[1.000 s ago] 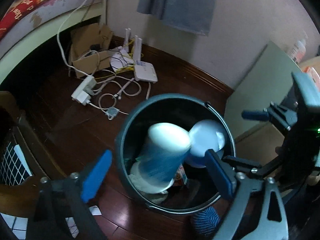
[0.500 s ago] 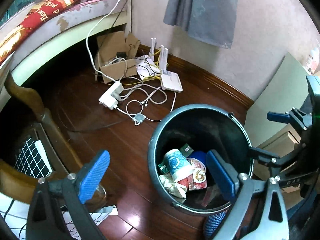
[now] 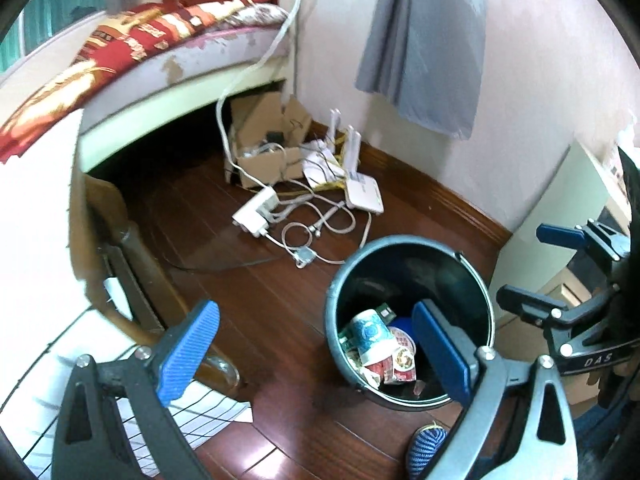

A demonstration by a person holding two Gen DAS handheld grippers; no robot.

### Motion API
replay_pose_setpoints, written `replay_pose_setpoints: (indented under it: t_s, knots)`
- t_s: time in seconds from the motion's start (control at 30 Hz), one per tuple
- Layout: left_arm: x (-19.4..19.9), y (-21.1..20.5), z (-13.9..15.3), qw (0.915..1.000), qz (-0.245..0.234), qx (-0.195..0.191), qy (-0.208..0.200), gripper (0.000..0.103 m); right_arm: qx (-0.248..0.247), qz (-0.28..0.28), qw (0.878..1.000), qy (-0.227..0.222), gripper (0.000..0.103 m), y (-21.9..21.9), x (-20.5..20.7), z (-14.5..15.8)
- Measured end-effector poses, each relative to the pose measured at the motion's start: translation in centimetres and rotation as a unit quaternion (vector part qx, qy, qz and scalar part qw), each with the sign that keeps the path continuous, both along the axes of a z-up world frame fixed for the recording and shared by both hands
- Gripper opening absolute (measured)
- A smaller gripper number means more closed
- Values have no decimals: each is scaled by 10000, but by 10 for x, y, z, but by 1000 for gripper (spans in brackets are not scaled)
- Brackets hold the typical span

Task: Collect trash
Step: 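Move both tools back toward the cloths on the table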

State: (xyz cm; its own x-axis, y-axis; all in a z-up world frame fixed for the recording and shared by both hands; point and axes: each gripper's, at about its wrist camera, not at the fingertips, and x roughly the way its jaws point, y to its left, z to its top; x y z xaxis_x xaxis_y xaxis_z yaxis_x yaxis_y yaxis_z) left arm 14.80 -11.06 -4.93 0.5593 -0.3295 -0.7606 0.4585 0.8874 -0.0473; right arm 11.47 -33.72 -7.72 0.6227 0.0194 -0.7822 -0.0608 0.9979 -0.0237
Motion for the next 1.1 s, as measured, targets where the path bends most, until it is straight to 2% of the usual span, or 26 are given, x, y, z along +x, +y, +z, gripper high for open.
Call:
replay_pose_setpoints:
  t_s: [0.37,0.53,0.8,1.1]
  knots:
    - [-19,50,39,9973,530,-49,-514,98,-14,532,9967,-607,103,58,-5,48]
    - [-25,84,53,9911,1018,110,-852,98,-50,879,9923,-868,103,90,0,66]
    - [-33,163,65,9771,1848,-61,-1049,98,142,1497,9802,-1290,103,157,16,93]
    - [-44,248,64,9547,2770,-6,-1086,98,262,2098,9692,-1260,103,243,35,99]
